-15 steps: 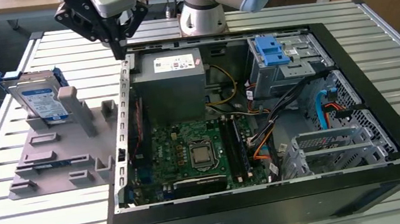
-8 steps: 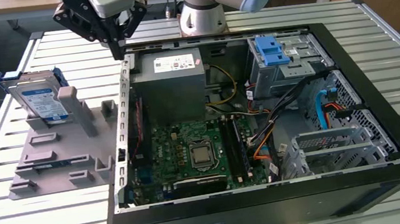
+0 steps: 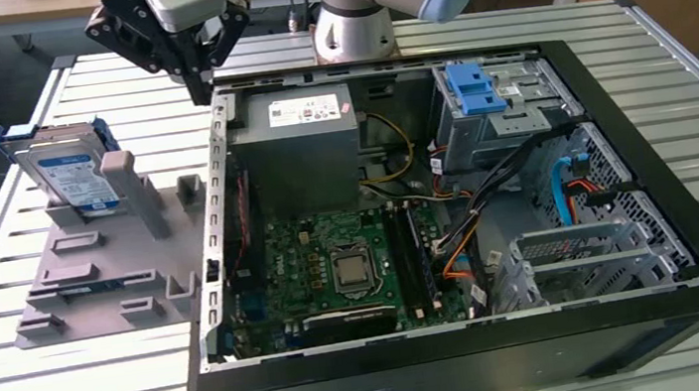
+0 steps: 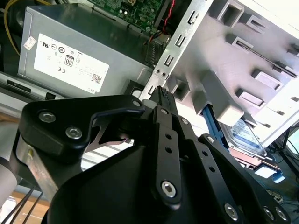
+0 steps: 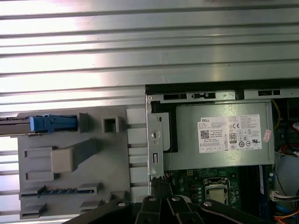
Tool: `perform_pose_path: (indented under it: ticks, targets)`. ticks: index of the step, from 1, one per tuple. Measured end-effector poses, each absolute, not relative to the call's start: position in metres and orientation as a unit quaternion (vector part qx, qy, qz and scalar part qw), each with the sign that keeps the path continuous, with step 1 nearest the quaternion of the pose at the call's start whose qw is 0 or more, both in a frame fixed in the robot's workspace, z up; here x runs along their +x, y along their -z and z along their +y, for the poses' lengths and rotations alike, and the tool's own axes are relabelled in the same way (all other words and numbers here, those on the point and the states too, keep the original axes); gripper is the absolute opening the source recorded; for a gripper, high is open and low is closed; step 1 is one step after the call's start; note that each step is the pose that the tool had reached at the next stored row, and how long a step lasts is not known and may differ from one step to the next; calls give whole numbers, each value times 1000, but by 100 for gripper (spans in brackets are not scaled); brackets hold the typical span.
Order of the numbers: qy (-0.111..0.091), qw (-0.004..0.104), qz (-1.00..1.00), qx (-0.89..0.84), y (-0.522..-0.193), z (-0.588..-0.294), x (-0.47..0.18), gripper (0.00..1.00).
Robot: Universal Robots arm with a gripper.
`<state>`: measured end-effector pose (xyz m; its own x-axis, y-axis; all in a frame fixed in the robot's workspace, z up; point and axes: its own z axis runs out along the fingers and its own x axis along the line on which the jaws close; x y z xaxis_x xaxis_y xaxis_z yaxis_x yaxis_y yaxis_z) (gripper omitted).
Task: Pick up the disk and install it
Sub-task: 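Reach for the disk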
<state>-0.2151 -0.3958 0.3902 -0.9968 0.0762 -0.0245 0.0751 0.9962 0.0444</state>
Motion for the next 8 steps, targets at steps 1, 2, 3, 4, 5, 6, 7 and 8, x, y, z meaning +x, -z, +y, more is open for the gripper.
perform_pose_path:
  ticks: [1, 2, 3, 4, 5, 6, 7, 8]
  targets:
    - [-22, 13, 999, 38, -390, -395, -216, 11]
    - [-22, 13, 999, 38, -390, -395, -217, 11]
    - [-22, 13, 999, 38, -390, -394, -217, 11]
    - [-22, 13, 999, 38, -390, -394, -218, 11]
    - [-22, 13, 999, 38, -390, -393, -219, 11]
    - [-22, 13, 999, 38, -390, -393, -219, 11]
    - [-22, 13, 999, 38, -390, -392, -220, 11]
    - [-22, 13, 999, 38, -390, -392, -221, 11]
